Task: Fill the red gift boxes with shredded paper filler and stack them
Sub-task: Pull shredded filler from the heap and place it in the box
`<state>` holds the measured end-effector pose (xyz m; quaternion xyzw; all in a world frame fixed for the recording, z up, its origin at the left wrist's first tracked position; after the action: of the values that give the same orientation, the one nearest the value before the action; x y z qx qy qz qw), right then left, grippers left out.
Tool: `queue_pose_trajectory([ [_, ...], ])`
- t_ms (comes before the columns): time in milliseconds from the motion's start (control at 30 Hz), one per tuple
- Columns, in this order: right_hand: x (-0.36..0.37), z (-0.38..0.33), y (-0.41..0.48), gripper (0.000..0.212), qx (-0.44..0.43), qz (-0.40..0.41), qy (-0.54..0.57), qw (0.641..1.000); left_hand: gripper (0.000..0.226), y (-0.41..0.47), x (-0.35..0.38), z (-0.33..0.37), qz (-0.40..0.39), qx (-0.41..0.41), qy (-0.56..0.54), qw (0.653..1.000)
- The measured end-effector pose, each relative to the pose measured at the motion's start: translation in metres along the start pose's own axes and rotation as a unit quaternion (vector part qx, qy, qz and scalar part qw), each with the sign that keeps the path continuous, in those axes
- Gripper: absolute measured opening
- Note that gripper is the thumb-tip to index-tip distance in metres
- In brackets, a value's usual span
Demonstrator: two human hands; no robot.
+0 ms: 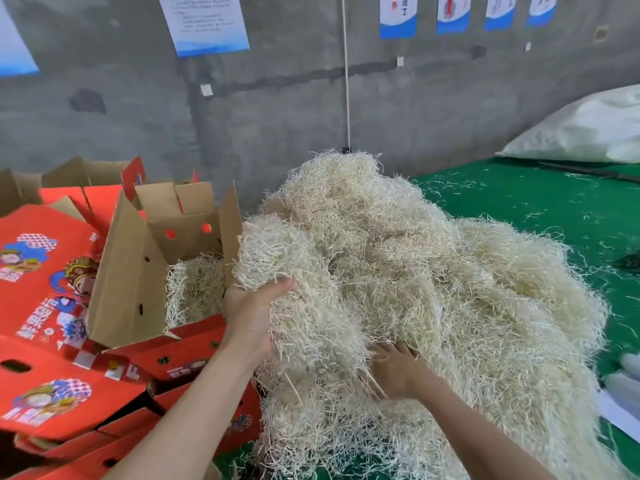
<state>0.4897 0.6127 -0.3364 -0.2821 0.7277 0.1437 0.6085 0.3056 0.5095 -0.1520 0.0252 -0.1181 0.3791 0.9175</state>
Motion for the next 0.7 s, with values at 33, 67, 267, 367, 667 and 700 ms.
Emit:
queue_pose_trajectory([
  [33,-0.002,-0.003,-0.001,0.043,-0.014,0.001,-0.008,1.000,0.055,0.004,-0.005,-0.001,0.011,-0.007,-0.005,1.000],
  [67,-0.007,-0.004,-0.001,0.043,-0.012,0.000,0.000,1.000,0.059,0.007,-0.009,-0.002,0.020,-0.014,-0.007,1.000],
  [267,-0.116,-0.023,-0.010,0.045,-0.044,0.115,0.183,0.975,0.085,0.008,-0.007,-0.001,-0.042,-0.038,0.021,0.998],
  [367,-0.159,-0.034,-0.022,0.063,-0.104,0.120,0.356,0.921,0.087,0.005,-0.003,-0.006,-0.088,-0.057,0.048,0.993],
  [667,-0.150,-0.004,-0.023,0.010,0.083,0.147,0.652,0.740,0.124,0.004,0.005,-0.022,-0.096,-0.010,0.151,0.984],
  [700,-0.150,0.001,-0.024,0.013,0.109,0.168,0.667,0.718,0.116,0.004,0.002,-0.034,-0.052,-0.017,0.174,0.983],
])
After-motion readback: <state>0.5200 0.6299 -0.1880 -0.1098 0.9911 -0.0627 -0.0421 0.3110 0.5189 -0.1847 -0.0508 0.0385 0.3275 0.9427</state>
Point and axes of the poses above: each hand's wrist, its own y-axis towards the middle knuckle, its own x-axis out of the palm, z = x × y, the point moved 5 cm from there along y, towards the middle knuckle, and after that the axes turned 7 degrees about z, right-handed, at the moved point
